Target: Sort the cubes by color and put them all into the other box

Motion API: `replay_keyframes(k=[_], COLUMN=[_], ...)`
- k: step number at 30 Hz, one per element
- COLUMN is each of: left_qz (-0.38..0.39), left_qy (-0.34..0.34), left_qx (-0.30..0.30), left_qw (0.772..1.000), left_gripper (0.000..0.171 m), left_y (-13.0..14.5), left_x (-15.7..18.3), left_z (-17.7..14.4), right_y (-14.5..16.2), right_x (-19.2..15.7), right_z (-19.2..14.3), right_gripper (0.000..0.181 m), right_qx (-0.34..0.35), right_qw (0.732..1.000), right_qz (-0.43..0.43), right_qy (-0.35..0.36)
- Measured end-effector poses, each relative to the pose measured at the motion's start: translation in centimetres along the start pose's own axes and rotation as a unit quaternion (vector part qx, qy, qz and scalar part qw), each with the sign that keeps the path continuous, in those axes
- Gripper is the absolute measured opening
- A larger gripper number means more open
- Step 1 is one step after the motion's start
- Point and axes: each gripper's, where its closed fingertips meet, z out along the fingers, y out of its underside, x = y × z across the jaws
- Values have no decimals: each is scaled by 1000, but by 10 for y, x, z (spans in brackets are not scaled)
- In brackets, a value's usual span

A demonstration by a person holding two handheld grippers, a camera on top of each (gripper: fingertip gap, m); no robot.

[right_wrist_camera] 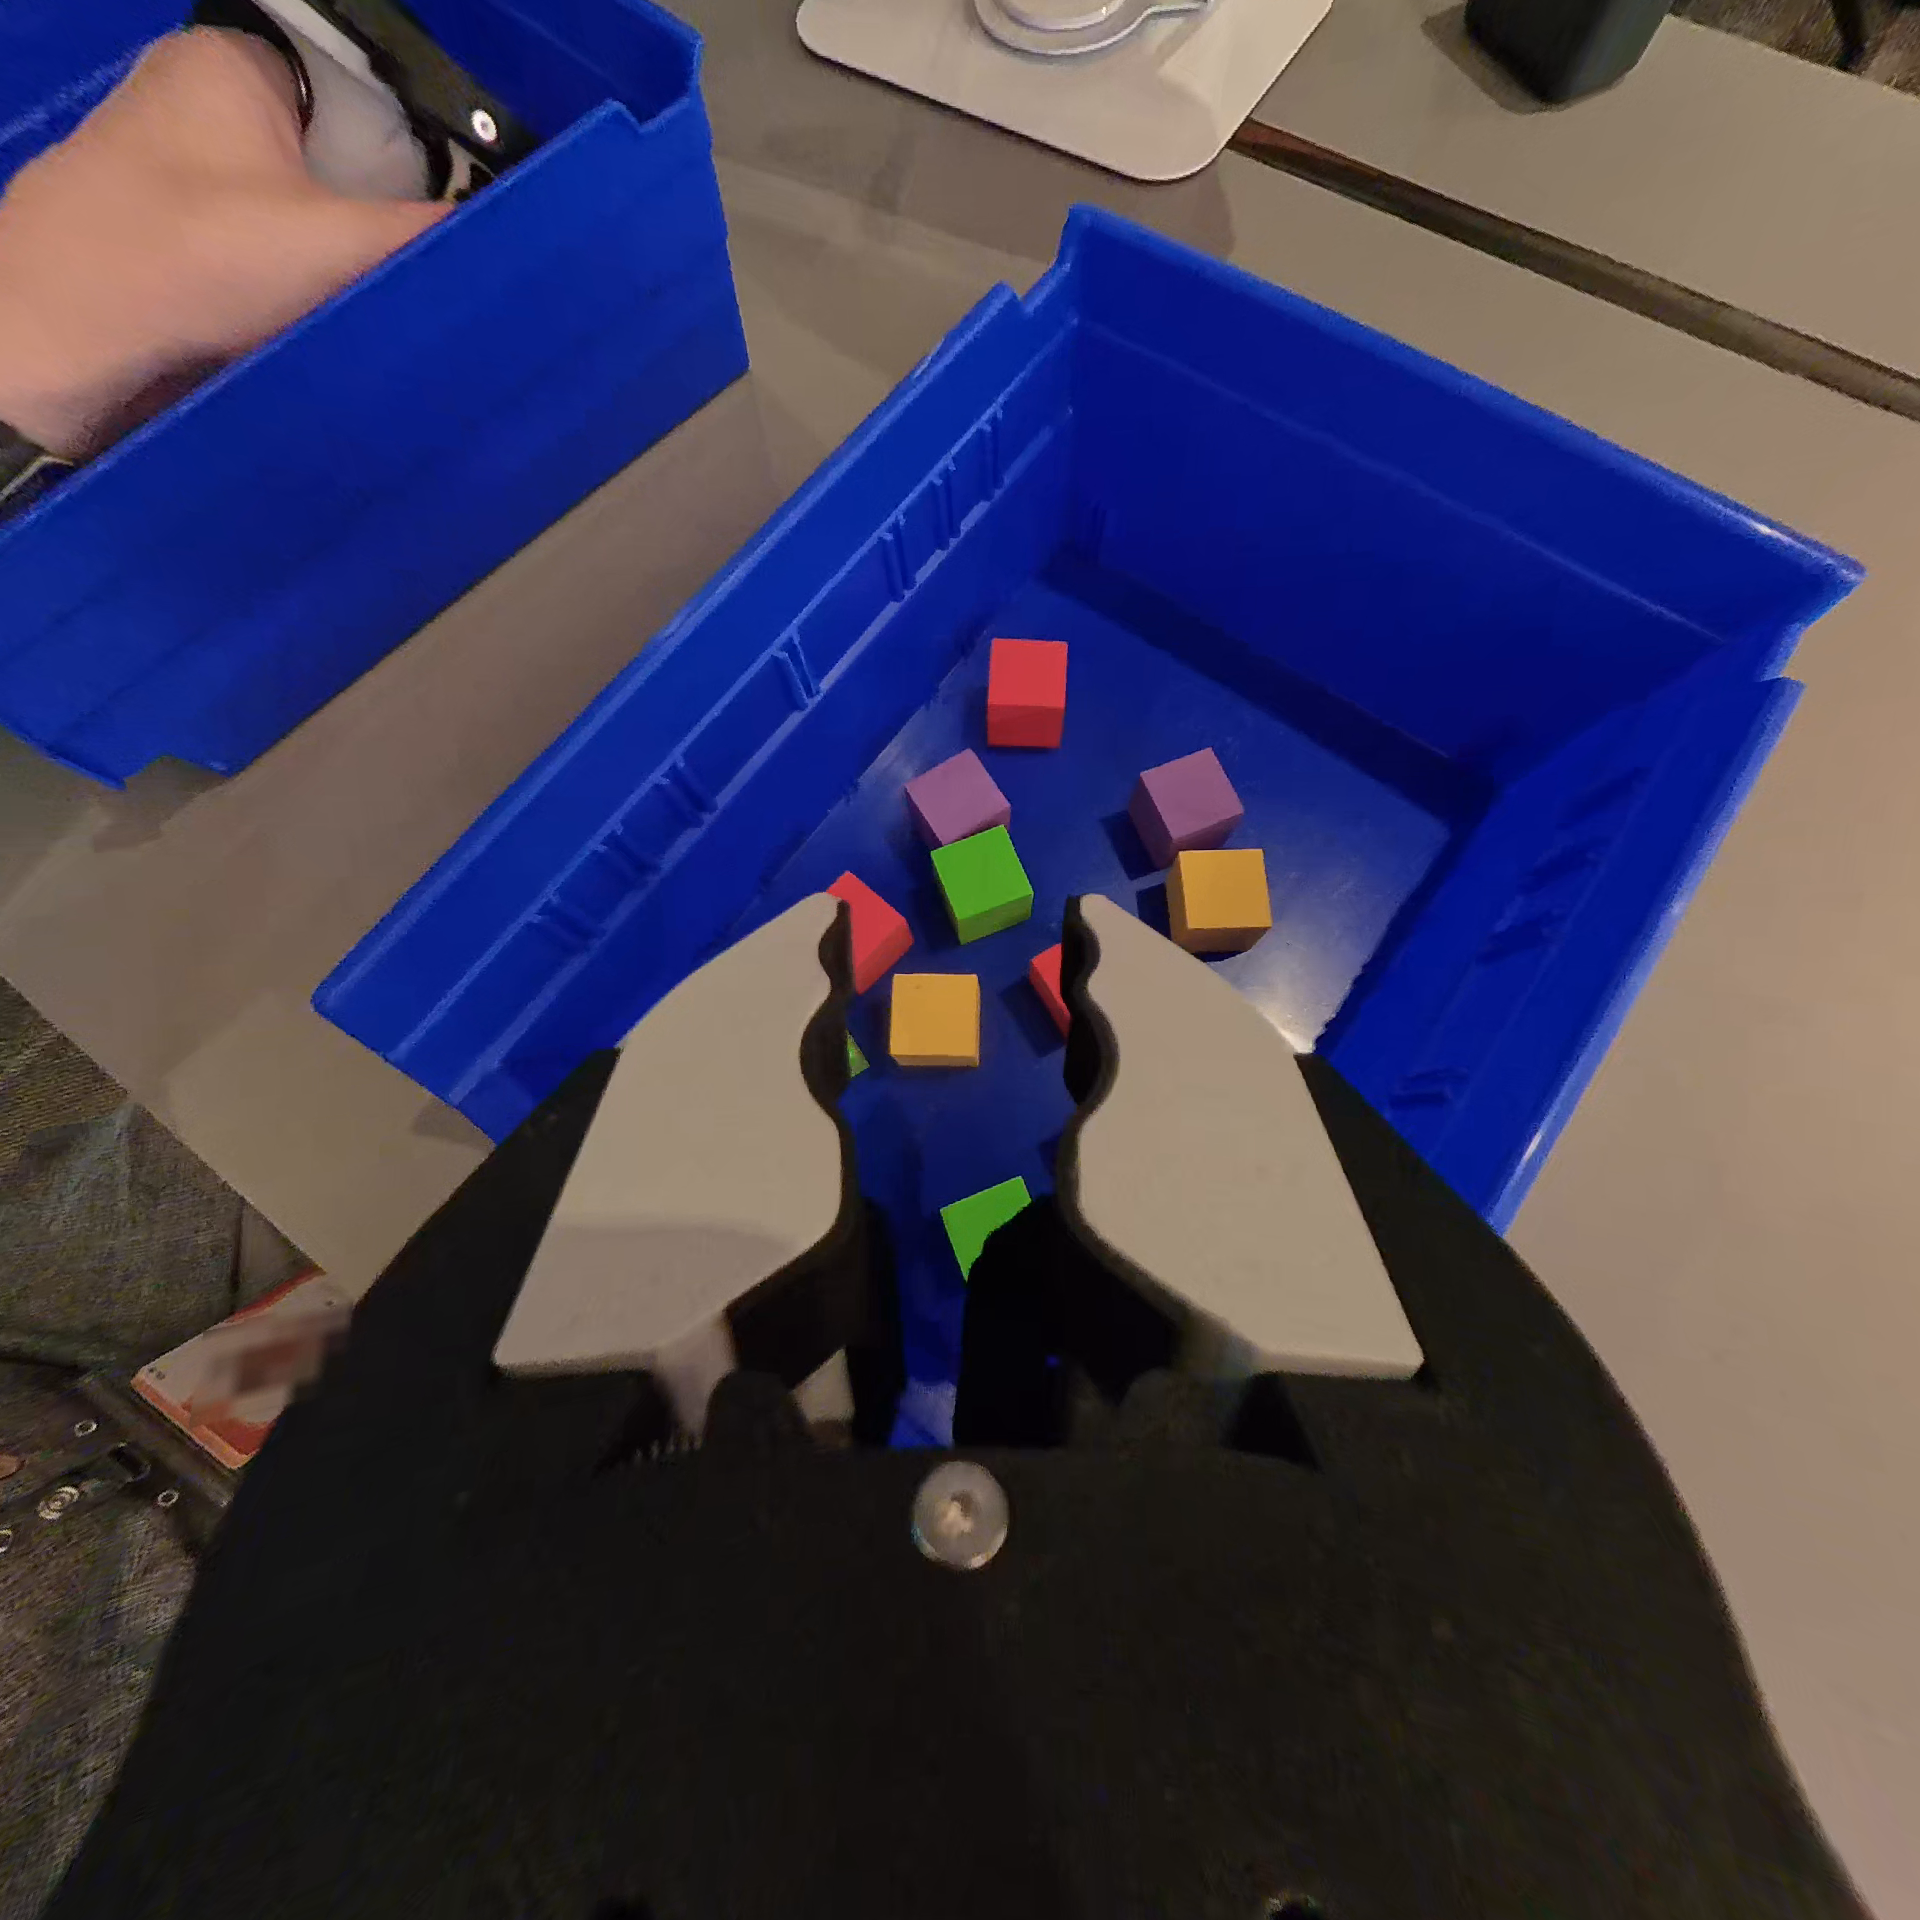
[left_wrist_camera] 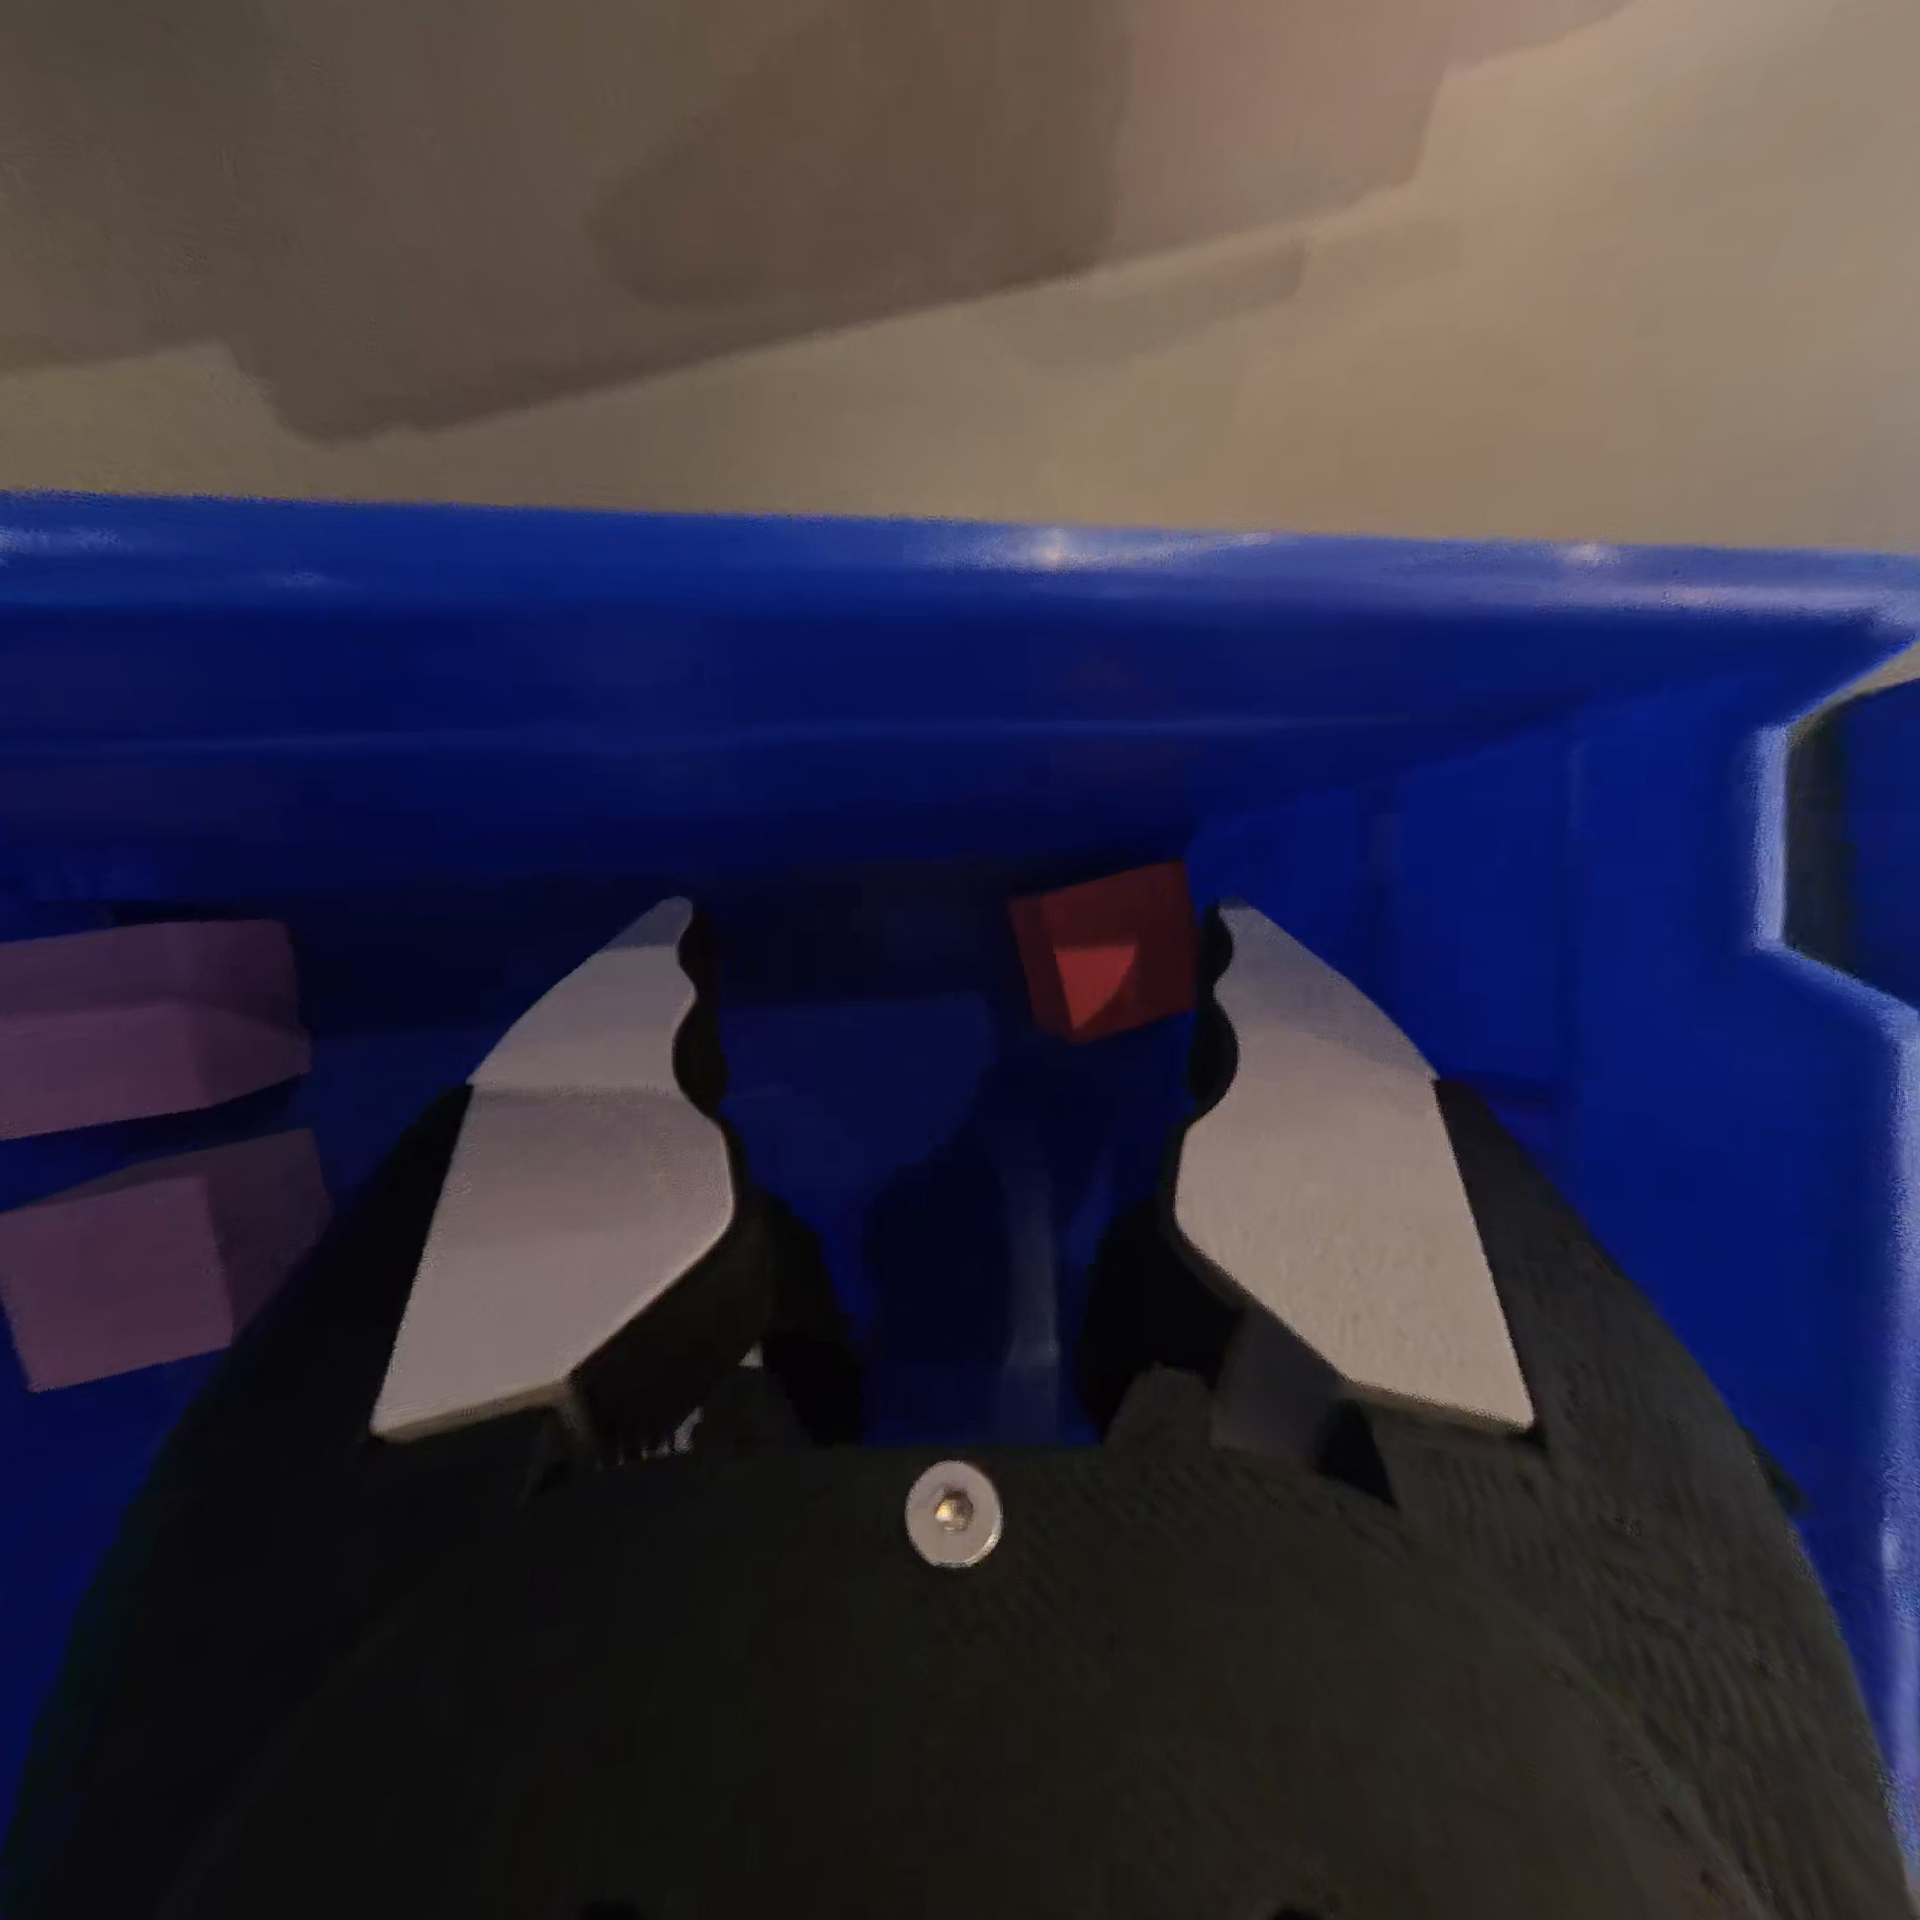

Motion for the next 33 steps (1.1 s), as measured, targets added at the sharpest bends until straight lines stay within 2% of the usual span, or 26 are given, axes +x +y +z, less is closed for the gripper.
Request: replay_keyframes(k=[4,6,11,13,18,20,23,26,28,30,32,33], left_qz=[35,47,17,9,33,44,65,70,62,37,-9,-37], left_qy=[-60,-85,-34,-18,-34,-47,-52,-51,-30,29,132,200], left_qx=[6,3,22,13,-16,-13,-4,-4,8,34,60,70], left_qw=[998,995,999,1000,999,998,997,996,998,998,989,977], left_gripper=[91,86,85,85,83,72,32,30,30,29,29,29], left_y=[0,1,-6,-3,11,14,16,16,13,9,6,6], left_x=[-14,-22,-18,-13,-7,-8,-5,-3,1,11,27,37], left_z=[-9,-15,-28,-27,-14,-11,-8,-10,-17,-33,-55,-70], right_y=[-3,-4,-7,-7,-7,-7,-9,-10,-9,-9,-10,-12], right_x=[-1,-2,-5,-7,-9,-10,-9,-9,-8,-7,-8,-12], right_z=[-4,-6,-7,-5,-4,-5,-8,-8,-9,-9,-9,-8], right_gripper=[38,38,38,38,39,38,38,38,38,38,38,38], right_qx=[8,10,15,13,11,13,19,21,21,22,26,31], right_qw=[1000,1000,1000,1000,1000,1000,1000,1000,1000,1000,1000,999], right_qz=[-2,-3,-7,-8,-10,-11,-11,-10,-10,-11,-16,-24], right_qy=[1,2,0,-1,-4,-3,-2,-2,-3,-3,-6,-14])
